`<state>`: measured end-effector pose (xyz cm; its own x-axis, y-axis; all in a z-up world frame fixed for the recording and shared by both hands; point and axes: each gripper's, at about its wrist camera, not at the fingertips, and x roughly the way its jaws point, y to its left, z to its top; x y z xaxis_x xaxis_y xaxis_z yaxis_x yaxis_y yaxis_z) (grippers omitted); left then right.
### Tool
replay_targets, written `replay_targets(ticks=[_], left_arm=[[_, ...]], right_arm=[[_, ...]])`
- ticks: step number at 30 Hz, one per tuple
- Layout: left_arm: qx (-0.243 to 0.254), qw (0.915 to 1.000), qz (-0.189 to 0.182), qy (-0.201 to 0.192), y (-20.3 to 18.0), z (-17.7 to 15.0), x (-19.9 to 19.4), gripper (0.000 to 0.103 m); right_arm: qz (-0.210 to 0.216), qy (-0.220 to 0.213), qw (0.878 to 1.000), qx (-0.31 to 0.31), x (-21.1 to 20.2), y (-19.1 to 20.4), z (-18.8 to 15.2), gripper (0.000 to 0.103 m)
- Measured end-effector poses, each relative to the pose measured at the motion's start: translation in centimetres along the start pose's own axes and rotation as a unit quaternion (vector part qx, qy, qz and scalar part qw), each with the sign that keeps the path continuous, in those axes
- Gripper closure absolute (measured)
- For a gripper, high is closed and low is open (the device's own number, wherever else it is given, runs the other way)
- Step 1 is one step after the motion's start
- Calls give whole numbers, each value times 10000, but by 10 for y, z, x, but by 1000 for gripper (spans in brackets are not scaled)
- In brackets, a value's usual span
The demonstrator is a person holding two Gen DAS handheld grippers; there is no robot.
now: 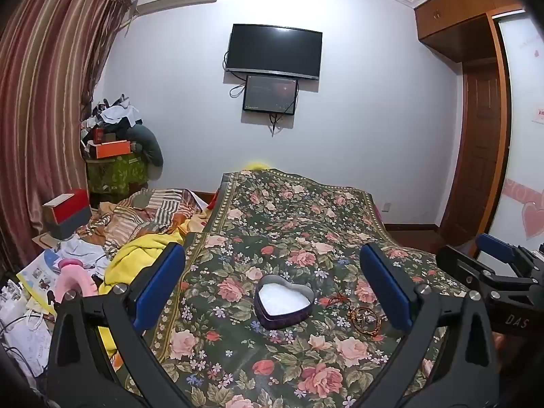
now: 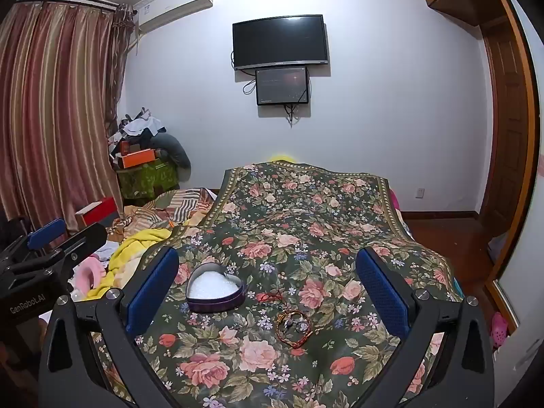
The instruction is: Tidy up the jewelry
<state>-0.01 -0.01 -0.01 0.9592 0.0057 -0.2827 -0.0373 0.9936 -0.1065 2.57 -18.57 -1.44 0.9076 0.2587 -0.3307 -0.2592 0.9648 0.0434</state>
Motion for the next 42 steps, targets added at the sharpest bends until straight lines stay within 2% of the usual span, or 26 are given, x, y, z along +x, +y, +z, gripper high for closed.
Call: replay_targets(ticks=[42], left_arm=[[1, 10000, -29, -34, -1, -2, 1, 0]], right_arm=[[19, 11, 10000, 33, 0, -1, -1, 0]])
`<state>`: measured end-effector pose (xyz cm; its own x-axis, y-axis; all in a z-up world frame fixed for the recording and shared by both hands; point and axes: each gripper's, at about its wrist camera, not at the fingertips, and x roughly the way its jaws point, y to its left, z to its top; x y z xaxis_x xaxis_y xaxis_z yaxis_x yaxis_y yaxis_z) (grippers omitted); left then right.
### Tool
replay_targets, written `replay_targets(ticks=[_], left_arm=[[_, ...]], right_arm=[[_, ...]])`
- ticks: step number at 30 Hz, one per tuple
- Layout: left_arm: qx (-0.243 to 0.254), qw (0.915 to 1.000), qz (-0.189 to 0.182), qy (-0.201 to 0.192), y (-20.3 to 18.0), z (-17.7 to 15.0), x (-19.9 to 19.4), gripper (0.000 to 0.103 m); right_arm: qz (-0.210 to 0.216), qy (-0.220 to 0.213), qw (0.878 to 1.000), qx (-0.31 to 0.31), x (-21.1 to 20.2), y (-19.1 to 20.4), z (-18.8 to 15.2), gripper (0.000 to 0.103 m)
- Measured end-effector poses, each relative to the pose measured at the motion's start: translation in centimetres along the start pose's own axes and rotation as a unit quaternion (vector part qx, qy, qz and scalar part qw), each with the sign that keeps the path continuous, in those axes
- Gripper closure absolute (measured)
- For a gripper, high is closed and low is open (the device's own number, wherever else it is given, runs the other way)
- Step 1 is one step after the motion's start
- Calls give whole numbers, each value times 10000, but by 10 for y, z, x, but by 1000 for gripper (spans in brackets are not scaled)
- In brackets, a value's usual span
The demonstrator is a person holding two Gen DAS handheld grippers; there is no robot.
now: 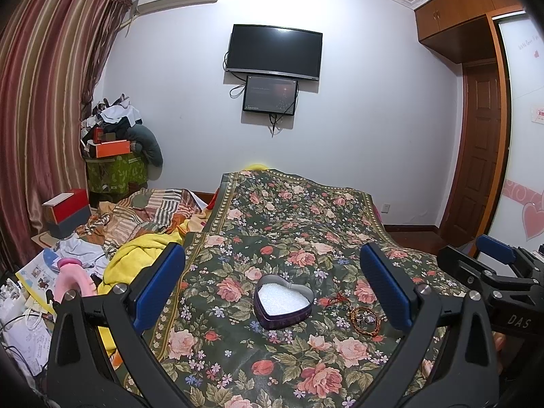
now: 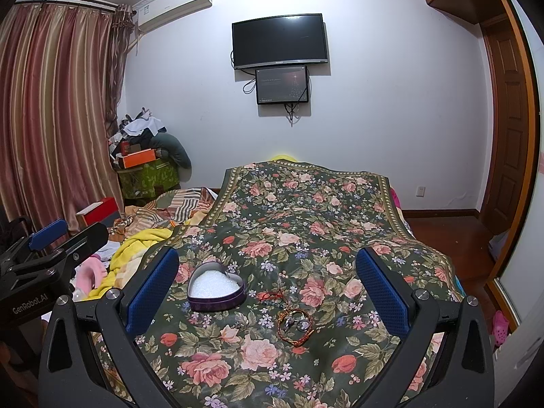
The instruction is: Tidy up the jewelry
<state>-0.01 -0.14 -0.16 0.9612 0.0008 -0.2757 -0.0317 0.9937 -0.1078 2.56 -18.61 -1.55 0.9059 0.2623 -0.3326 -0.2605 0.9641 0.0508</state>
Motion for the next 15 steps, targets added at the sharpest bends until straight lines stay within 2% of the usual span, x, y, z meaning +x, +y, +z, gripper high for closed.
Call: replay_targets(ticks=[15], left_arm=[[-10, 10000, -9, 10, 0, -1, 2, 0]], right_arm=[[1, 3, 10000, 1, 0, -1, -1, 0]])
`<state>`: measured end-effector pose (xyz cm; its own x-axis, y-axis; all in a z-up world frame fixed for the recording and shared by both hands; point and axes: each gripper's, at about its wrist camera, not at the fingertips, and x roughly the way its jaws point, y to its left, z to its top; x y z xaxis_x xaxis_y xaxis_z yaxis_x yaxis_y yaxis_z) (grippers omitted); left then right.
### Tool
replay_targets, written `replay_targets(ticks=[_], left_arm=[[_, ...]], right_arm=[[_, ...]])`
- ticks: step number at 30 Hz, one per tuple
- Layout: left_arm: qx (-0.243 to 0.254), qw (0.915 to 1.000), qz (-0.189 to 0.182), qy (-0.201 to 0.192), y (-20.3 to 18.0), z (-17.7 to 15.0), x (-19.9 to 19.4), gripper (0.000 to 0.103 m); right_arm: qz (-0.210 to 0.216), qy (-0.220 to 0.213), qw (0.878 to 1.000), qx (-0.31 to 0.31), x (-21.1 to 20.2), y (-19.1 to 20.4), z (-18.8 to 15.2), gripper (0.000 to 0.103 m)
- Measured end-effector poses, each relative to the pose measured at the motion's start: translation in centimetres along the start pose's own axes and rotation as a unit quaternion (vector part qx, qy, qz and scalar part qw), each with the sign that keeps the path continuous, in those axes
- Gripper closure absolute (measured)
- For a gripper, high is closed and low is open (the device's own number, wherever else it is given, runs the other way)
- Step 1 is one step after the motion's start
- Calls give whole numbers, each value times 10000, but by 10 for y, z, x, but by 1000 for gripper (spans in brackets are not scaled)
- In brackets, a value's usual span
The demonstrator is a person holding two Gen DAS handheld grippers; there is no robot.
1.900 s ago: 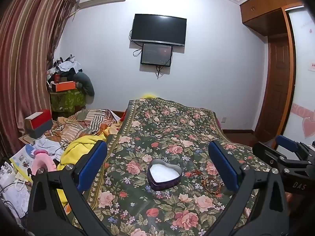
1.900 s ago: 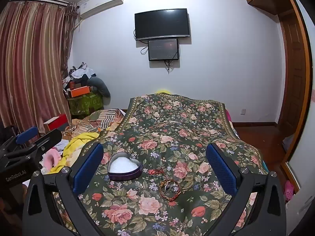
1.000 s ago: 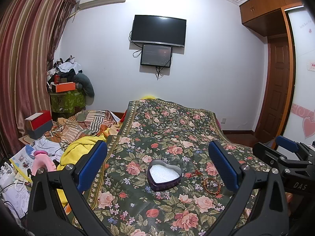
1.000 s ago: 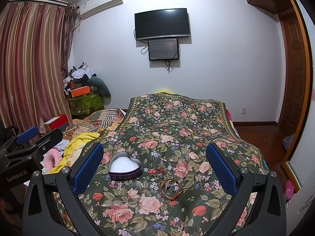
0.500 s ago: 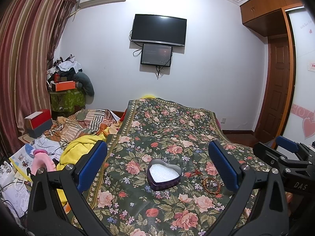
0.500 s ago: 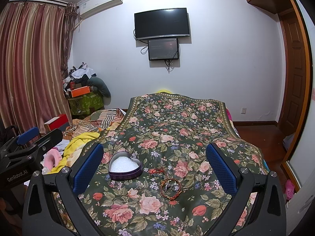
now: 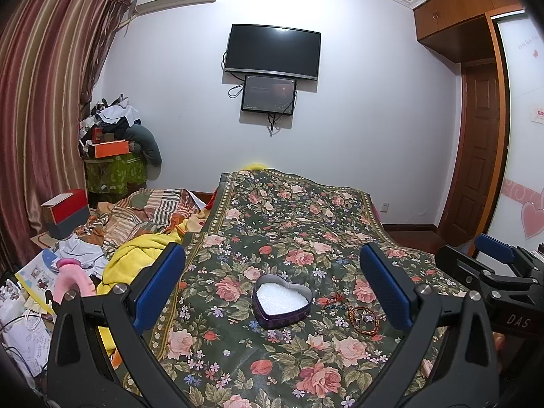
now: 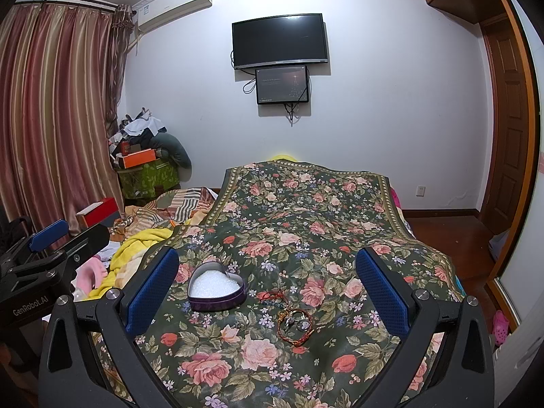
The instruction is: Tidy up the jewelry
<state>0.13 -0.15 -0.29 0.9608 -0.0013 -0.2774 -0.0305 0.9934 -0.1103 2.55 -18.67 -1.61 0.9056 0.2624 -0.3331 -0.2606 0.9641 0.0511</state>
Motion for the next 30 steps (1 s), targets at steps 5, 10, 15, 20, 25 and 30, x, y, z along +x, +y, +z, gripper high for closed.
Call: replay_targets(ticks=[5, 10, 15, 20, 25, 30], left_arm=[[0, 10000, -2, 5, 0, 0, 0, 0], [1, 10000, -1, 1, 0, 0, 0, 0], [3, 10000, 2, -3, 0, 0, 0, 0], [0, 10000, 8, -3, 0, 0, 0, 0], [-5, 10000, 13, 11, 0, 0, 1, 0], [-66, 9999, 18, 142, 4, 1, 11, 0]], right_arm=[[3, 1, 10000, 1, 0, 0, 0, 0], [0, -1, 10000, 3, 0, -1, 0, 0], [1, -1, 10000, 1, 1, -1, 0, 0], [4, 1, 10000, -2, 2, -1, 0, 0], [-5, 21, 10000, -9, 3, -1, 0, 0], [-57, 116, 9999, -27, 6, -6, 2, 0]])
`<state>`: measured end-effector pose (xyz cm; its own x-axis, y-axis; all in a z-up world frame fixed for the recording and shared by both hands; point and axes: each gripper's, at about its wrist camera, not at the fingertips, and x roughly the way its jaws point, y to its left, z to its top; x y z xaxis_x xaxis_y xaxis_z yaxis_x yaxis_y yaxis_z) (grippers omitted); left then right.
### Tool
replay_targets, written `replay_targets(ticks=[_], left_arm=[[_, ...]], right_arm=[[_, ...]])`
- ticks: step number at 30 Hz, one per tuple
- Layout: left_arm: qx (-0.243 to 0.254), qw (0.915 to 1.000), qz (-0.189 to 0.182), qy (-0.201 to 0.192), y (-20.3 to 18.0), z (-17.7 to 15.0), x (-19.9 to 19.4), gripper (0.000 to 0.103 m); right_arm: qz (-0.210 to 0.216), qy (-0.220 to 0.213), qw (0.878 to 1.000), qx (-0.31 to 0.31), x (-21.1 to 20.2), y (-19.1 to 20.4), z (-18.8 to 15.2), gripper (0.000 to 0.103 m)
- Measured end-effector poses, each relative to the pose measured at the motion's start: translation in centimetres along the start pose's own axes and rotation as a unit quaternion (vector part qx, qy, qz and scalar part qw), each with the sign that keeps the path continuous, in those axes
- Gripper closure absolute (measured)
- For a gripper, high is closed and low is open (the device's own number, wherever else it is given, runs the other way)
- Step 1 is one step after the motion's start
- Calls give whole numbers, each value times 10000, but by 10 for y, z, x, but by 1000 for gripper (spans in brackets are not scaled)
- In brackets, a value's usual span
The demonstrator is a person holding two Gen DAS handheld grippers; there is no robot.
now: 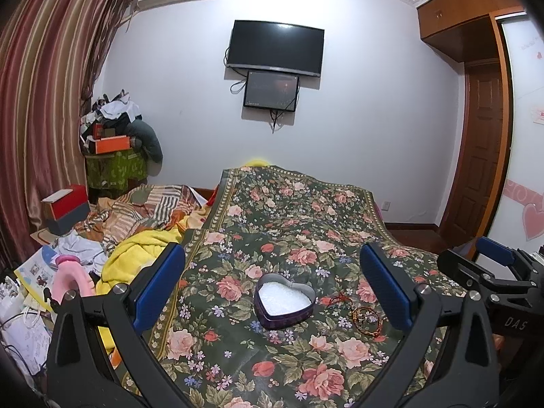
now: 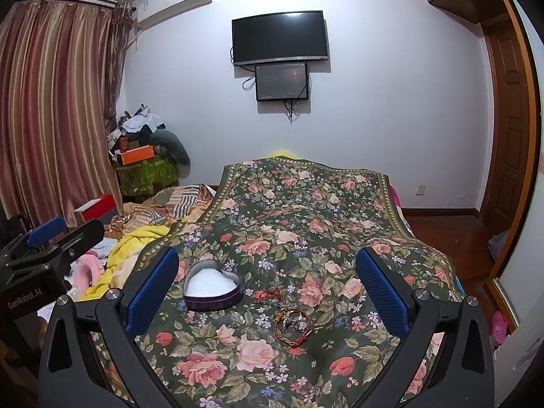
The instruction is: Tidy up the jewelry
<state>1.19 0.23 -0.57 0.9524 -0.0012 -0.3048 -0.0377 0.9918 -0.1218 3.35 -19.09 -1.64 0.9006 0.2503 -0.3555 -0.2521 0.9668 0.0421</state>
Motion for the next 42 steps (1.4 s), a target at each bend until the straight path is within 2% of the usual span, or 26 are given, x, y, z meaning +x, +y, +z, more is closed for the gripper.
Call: replay_targets(ticks=[10, 18, 25, 30, 35, 42], left_arm=[[-89, 9981, 114, 597, 13, -13, 41, 0], [4, 9928, -3, 1195, 16, -35, 78, 1], [300, 9831, -285, 1785, 5, -57, 109, 10], [373, 9740, -532, 2170, -5, -71, 128, 17], [584, 9625, -836, 2514, -22, -86, 143, 28], [760, 9457, -1304, 2879, -43, -97, 156, 40]], right_arm=[[-218, 441, 9988, 9, 31, -18, -19, 0], [-231, 1003, 9946, -134, 58, -28, -38, 0], [-65, 1544, 9878, -175, 79, -37, -57, 1], [96, 1829, 9830, -152, 91, -43, -63, 9], [306, 2165, 9757, -115, 102, -47, -70, 23], [605, 2544, 9652, -8, 116, -50, -78, 38]])
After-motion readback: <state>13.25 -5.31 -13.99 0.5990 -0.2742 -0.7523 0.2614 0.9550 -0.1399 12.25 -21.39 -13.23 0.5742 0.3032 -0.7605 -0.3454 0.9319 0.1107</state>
